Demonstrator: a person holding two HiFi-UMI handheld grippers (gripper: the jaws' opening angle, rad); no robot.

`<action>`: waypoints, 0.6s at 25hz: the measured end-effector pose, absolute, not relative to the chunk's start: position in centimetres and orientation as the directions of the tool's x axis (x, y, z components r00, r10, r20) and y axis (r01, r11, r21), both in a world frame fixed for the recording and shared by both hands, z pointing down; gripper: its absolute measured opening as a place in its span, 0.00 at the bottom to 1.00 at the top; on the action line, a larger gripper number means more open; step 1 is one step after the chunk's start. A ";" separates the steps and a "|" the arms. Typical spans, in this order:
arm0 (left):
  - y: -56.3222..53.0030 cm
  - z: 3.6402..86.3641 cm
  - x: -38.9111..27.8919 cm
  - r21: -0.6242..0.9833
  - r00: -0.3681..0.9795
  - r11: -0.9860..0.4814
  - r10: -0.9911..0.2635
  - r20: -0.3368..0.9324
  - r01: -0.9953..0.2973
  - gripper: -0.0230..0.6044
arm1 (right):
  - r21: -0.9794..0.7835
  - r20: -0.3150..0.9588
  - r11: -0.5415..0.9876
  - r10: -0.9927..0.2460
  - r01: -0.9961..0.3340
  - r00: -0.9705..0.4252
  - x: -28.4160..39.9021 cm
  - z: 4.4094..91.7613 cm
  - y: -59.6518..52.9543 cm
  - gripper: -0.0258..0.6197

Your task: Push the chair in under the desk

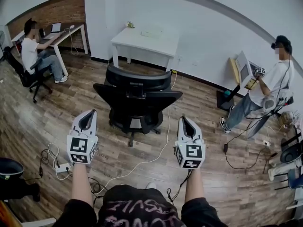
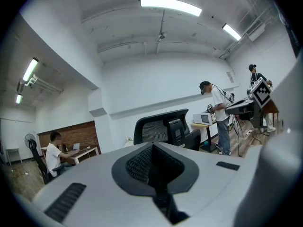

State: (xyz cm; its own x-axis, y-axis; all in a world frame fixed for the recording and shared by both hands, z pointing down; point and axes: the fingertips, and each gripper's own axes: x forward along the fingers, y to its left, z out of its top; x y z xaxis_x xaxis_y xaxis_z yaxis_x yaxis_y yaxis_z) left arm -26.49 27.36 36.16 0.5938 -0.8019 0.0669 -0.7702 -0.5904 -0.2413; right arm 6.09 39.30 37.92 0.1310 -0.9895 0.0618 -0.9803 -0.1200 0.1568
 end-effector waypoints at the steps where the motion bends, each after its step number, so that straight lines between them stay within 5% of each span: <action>1: 27.4 36.3 -26.6 -0.249 0.595 -0.592 -0.801 0.073 -0.766 0.06 | 0.159 0.064 -0.118 -0.989 -0.980 0.130 5.9 38.0 39.3 0.09; 15: 26.8 38.2 -29.0 -0.242 0.630 -0.634 -0.769 0.105 -0.734 0.06 | 0.155 0.082 -0.135 -0.985 -0.979 0.149 3.9 39.4 40.5 0.09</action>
